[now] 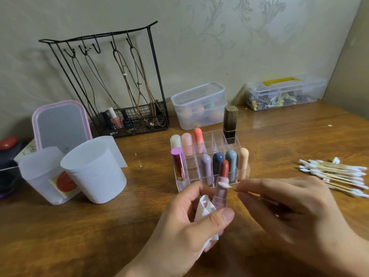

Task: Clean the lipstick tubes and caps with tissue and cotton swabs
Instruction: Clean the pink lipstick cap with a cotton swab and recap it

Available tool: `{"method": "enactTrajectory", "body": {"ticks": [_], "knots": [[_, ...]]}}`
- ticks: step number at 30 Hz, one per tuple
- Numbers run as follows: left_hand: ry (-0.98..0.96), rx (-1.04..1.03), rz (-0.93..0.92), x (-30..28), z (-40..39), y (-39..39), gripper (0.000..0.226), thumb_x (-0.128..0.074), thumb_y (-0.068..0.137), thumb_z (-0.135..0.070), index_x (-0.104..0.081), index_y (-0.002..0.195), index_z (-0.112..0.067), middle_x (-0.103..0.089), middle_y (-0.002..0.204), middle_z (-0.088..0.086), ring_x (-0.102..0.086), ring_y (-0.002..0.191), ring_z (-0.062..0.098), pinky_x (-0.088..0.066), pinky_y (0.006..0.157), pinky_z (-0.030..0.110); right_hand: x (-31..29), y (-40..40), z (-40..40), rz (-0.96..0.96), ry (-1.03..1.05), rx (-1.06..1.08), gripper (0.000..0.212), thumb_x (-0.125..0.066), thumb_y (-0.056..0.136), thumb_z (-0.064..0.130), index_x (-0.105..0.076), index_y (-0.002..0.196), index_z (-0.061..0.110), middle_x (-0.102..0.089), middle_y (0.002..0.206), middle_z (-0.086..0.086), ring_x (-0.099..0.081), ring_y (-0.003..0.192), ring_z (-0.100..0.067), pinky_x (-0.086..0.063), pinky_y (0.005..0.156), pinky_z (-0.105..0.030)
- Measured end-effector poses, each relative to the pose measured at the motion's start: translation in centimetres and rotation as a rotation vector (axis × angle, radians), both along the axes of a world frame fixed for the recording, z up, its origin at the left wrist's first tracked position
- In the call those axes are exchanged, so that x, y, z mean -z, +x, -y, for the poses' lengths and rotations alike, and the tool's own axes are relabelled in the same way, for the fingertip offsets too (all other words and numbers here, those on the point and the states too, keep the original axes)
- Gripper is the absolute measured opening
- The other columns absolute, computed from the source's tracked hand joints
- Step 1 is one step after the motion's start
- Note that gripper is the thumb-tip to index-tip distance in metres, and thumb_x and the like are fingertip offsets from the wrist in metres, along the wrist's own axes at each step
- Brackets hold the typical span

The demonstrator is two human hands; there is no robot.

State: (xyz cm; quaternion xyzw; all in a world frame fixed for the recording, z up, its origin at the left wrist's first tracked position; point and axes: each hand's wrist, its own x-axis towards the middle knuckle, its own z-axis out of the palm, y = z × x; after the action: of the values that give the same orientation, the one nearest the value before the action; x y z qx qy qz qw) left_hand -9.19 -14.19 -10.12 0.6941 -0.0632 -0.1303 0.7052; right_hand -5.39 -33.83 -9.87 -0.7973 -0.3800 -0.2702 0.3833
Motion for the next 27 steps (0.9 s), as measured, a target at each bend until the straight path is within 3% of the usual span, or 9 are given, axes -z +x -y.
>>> {"method": "enactTrajectory", "body": {"ticks": [4, 7, 11, 14, 17, 21, 27], "knots": [[0.021, -0.014, 0.017, 0.02, -0.04, 0.12, 0.036, -0.074, 0.067, -0.042, -0.06, 0.094, -0.023, -0.057, 0.063, -0.002, -0.053, 0.054, 0.006, -0.043, 0.052, 0.021, -0.06, 0.1, -0.13, -0.003, 0.021, 0.026, 0.008, -0.07, 0.086, 0.023, -0.075, 0.086, 0.017, -0.047, 0.066, 0.032, -0.039, 0.047, 0.007, -0.034, 0.048, -0.008], [0.04, -0.034, 0.03, -0.04, -0.05, 0.09, 0.036, -0.074, 0.065, -0.043, -0.06, 0.092, -0.024, -0.056, 0.063, -0.003, -0.053, 0.056, 0.007, -0.043, 0.053, 0.021, -0.04, -0.01, 0.01, 0.007, -0.003, 0.006, 0.012, -0.068, 0.086, 0.027, -0.077, 0.088, 0.019, -0.061, 0.064, 0.018, -0.049, 0.046, 0.0, -0.041, 0.044, -0.016], [0.081, -0.063, 0.061, -0.11, -0.07, 0.03, 0.042, -0.074, 0.062, -0.045, -0.058, 0.093, -0.021, -0.055, 0.065, 0.001, -0.053, 0.057, 0.01, -0.044, 0.053, 0.024, -0.19, -0.01, -0.06, -0.002, 0.023, 0.02, 0.006, -0.072, 0.085, 0.021, -0.076, 0.087, 0.017, -0.05, 0.068, 0.03, -0.042, 0.048, 0.007, -0.035, 0.049, -0.006], [0.113, -0.085, 0.088, -0.08, -0.03, 0.01, 0.043, -0.073, 0.061, -0.047, -0.058, 0.092, -0.021, -0.055, 0.066, 0.003, -0.053, 0.06, 0.011, -0.045, 0.054, 0.023, 0.0, -0.05, 0.01, 0.024, -0.016, 0.002, 0.012, -0.068, 0.086, 0.026, -0.077, 0.088, 0.018, -0.063, 0.063, 0.015, -0.051, 0.046, -0.001, -0.042, 0.044, -0.018], [0.174, -0.109, 0.113, -0.01, 0.01, 0.04, 0.041, -0.071, 0.057, -0.054, -0.057, 0.085, -0.026, -0.056, 0.067, -0.002, -0.056, 0.061, 0.008, -0.046, 0.056, 0.022, -0.08, 0.03, -0.02, 0.011, 0.013, 0.035, 0.014, -0.067, 0.086, 0.028, -0.077, 0.086, 0.018, -0.054, 0.062, 0.022, -0.043, 0.046, 0.002, -0.038, 0.046, -0.011], [0.195, -0.136, 0.133, 0.07, 0.07, 0.08, 0.044, -0.072, 0.056, -0.054, -0.058, 0.087, -0.027, -0.058, 0.071, 0.002, -0.055, 0.063, 0.008, -0.046, 0.058, 0.023, 0.17, -0.06, 0.03, 0.048, -0.016, 0.018, 0.013, -0.068, 0.085, 0.027, -0.078, 0.087, 0.018, -0.066, 0.063, 0.008, -0.053, 0.044, -0.006, -0.044, 0.043, -0.022], [0.229, -0.188, 0.184, 0.14, -0.05, 0.1, 0.045, -0.074, 0.056, -0.052, -0.054, 0.082, -0.022, -0.054, 0.067, 0.0, -0.05, 0.058, 0.007, -0.042, 0.051, 0.021, 0.11, -0.11, 0.12, 0.042, -0.017, 0.055, 0.014, -0.067, 0.085, 0.028, -0.078, 0.086, 0.019, -0.057, 0.057, 0.011, -0.043, 0.044, -0.002, -0.04, 0.044, -0.018]]}}
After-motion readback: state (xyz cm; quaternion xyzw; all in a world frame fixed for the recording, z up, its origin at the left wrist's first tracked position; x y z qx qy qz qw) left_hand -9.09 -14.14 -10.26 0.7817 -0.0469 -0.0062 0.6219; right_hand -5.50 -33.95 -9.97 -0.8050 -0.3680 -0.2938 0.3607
